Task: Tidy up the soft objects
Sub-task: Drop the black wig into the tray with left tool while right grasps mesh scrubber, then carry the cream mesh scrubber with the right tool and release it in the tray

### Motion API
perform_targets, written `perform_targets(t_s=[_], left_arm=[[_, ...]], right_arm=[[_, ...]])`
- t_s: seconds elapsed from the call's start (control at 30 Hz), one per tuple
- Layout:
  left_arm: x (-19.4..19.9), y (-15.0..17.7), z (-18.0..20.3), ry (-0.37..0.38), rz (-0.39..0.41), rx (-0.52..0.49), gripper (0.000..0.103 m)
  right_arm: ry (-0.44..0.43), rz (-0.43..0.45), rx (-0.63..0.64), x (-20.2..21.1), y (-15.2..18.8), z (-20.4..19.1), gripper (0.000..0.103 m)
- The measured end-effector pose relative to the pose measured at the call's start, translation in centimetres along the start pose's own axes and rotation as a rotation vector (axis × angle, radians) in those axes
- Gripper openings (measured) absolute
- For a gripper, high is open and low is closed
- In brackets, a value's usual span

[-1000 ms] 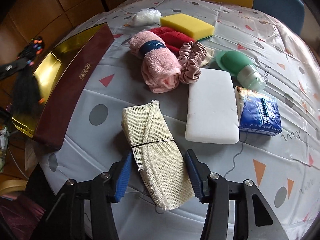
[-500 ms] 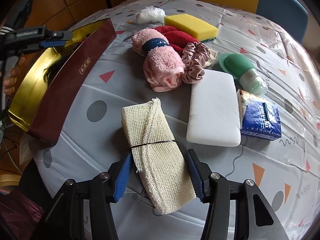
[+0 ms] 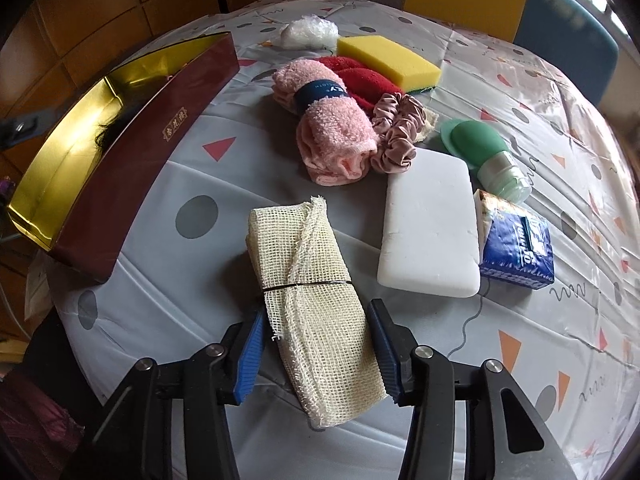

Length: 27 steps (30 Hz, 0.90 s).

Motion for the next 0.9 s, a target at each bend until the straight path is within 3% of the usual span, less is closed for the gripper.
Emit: perform_targets(t_s=[0.3,0.53,0.9], left_arm=[[2.2,1.6,-1.4,-0.022,0.016,0.005,0.047],[2.8,2.2,-1.8,-0.013,0.018,0.007,0.047],[3.1,2.3,-2.1,-0.003,0.026,0.016,0.047]], right_arm=[[0.013,-0.011,-0.038,0.8,0.6,-1.5,0.049],[0.002,0.040,-0.116,2.4,-0.3,-2.8,0.049],[-0.115,0.155,-0.163,4.4,-6.5,-7.9,0.049]])
Point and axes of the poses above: each gripper's, at about its wrist camera, not at the fingertips, and x roughly against the way its jaws point, z to its right, y to its underside, the point moved 8 cm from there along -x, roughly the way its jaws point, and after that the axes turned 13 degrees about z, right-handed, at the moved point
